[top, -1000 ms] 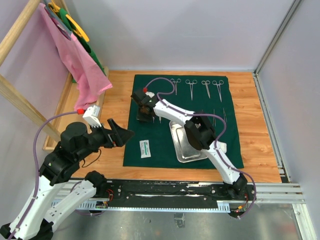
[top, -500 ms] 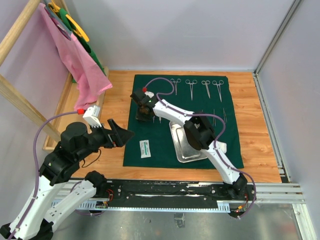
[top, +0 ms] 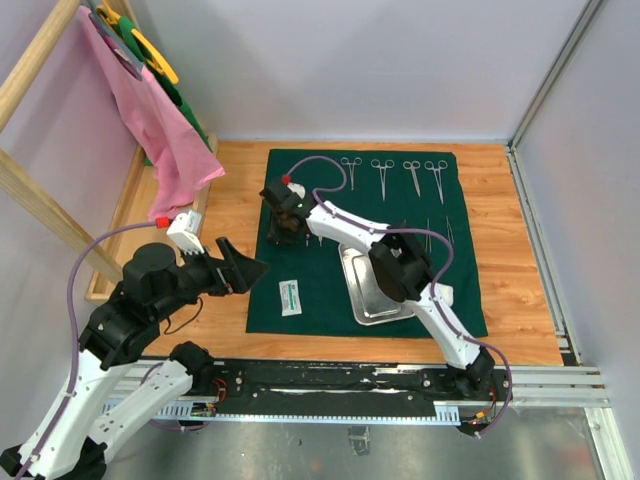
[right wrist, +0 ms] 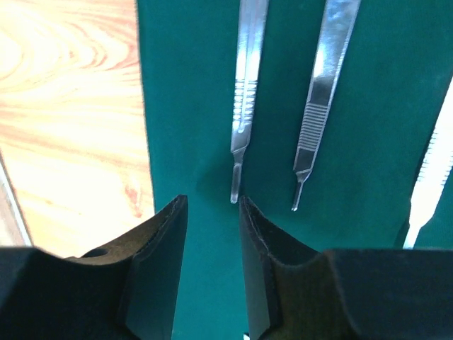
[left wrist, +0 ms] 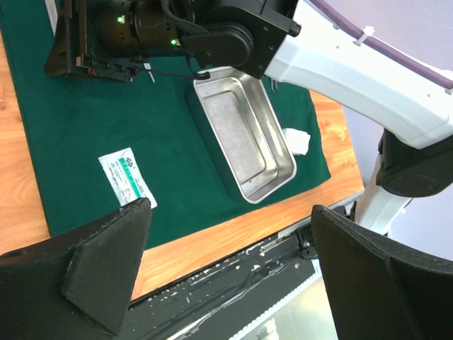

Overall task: Open and lay out the surgical kit
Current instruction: Place the medical item in the surgical kit, then move the container from the surgical kit.

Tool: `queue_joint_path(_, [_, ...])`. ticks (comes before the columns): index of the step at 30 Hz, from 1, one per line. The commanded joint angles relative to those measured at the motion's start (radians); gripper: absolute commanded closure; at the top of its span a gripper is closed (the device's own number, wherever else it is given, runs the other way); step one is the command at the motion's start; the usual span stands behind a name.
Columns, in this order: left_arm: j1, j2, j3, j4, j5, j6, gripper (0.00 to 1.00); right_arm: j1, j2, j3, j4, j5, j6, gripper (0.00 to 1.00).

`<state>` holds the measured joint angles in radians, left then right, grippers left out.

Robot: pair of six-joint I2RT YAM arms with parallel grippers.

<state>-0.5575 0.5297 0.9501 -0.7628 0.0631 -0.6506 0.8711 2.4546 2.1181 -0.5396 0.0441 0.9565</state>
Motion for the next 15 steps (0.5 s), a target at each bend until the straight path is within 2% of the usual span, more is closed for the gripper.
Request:
queue_joint_path(1, [0.008,0.017,0.049,0.005,-0.002,0.016,0.01,0.019,-0.117,-0.017,0.080,-0.037,-0.058,0.62])
queue_joint_path(4, [0.008,0.027,0.081,-0.007,-0.022,0.016,0.01,0.018,-0.186,-0.003,0.082,-0.054,-0.117,0.59])
queue_joint_path(7, [0.008,0.043,0.114,-0.021,-0.044,0.016,0.01,0.008,-0.306,-0.077,0.078,-0.060,-0.192,0.57])
queue_joint_path(11, [0.008,0.067,0.127,-0.025,-0.071,0.017,0.01,-0.030,-0.573,-0.310,0.075,-0.053,-0.309,0.56])
queue_joint_path(15, [0.008,0.098,0.083,0.003,-0.088,0.021,0.01,-0.117,-0.813,-0.606,0.001,-0.014,-0.423,0.57])
